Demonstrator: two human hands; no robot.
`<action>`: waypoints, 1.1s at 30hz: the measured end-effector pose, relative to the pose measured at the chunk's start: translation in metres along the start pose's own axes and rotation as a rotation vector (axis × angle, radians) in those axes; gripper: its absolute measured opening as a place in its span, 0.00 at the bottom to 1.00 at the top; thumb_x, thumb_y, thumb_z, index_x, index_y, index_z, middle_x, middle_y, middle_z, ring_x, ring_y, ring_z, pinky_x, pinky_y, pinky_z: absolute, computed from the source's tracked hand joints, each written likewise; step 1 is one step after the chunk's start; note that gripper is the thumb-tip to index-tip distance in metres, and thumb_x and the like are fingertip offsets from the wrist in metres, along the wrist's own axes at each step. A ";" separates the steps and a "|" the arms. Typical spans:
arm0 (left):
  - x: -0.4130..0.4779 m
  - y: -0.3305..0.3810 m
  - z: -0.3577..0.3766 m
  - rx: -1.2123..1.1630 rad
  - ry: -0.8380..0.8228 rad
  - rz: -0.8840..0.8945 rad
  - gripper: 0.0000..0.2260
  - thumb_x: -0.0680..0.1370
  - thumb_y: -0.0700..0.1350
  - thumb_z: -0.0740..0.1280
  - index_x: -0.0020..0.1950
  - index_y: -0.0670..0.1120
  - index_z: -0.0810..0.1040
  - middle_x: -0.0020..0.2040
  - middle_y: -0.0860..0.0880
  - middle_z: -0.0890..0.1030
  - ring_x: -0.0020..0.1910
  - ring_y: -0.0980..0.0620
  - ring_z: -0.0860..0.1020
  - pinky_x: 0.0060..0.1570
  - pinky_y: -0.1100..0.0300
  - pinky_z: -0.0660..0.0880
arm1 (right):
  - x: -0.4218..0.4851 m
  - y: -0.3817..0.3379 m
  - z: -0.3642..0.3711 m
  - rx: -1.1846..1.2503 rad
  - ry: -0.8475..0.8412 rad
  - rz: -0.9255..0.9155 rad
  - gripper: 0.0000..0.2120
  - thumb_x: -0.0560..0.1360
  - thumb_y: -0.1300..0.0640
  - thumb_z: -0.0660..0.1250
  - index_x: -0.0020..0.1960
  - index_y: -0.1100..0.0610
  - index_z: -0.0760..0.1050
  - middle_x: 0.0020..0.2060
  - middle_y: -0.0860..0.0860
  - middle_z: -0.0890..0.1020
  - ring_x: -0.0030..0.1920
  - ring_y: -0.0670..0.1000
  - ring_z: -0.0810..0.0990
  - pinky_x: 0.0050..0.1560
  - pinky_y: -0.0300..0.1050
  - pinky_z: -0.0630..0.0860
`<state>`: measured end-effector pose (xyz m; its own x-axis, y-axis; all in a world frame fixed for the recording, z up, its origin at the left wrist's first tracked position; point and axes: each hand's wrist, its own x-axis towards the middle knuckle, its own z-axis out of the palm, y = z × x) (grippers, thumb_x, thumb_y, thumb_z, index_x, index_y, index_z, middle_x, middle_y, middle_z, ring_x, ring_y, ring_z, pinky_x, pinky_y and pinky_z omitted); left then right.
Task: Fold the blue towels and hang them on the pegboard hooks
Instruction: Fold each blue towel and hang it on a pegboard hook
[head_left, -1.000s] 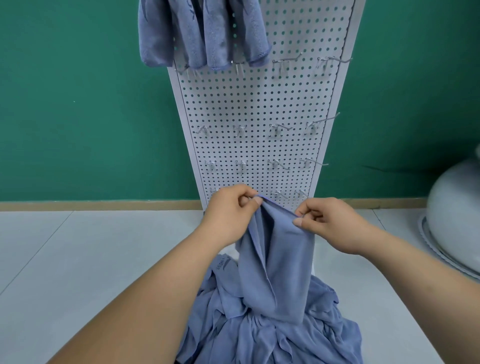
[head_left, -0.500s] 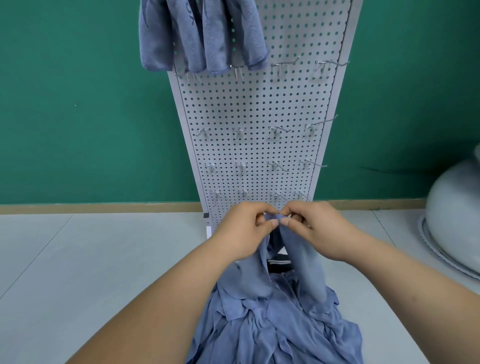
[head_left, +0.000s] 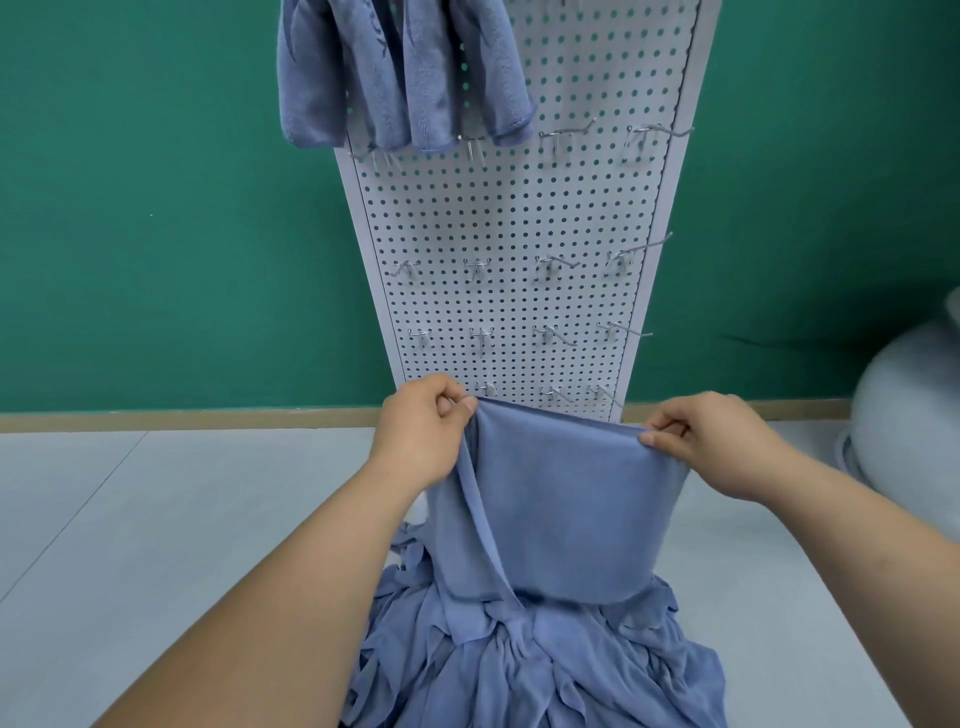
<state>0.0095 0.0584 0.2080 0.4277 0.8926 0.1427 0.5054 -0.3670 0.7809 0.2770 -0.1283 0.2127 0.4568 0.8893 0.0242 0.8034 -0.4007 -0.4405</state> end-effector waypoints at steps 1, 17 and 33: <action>0.001 -0.001 0.000 0.006 0.010 -0.005 0.08 0.82 0.47 0.72 0.43 0.50 0.80 0.31 0.52 0.74 0.32 0.53 0.72 0.36 0.59 0.68 | 0.000 0.000 0.000 0.019 0.032 0.022 0.08 0.79 0.49 0.74 0.42 0.47 0.80 0.35 0.44 0.84 0.40 0.47 0.82 0.39 0.46 0.76; -0.016 0.020 0.006 -0.362 -0.189 -0.002 0.06 0.78 0.40 0.77 0.51 0.51 0.84 0.47 0.50 0.82 0.35 0.53 0.78 0.44 0.58 0.78 | -0.018 -0.055 -0.005 0.765 -0.128 -0.134 0.20 0.77 0.73 0.70 0.57 0.51 0.86 0.51 0.50 0.88 0.53 0.50 0.86 0.58 0.43 0.82; -0.038 0.044 0.025 -0.686 -0.371 0.017 0.09 0.78 0.38 0.76 0.58 0.44 0.84 0.48 0.47 0.86 0.46 0.55 0.84 0.53 0.63 0.79 | -0.019 -0.068 0.021 0.408 0.129 -0.225 0.08 0.76 0.52 0.77 0.40 0.50 0.81 0.38 0.44 0.84 0.41 0.44 0.82 0.43 0.33 0.75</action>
<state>0.0344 0.0016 0.2219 0.7151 0.6979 0.0394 -0.0279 -0.0278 0.9992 0.2055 -0.1137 0.2236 0.3535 0.8989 0.2589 0.6839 -0.0596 -0.7271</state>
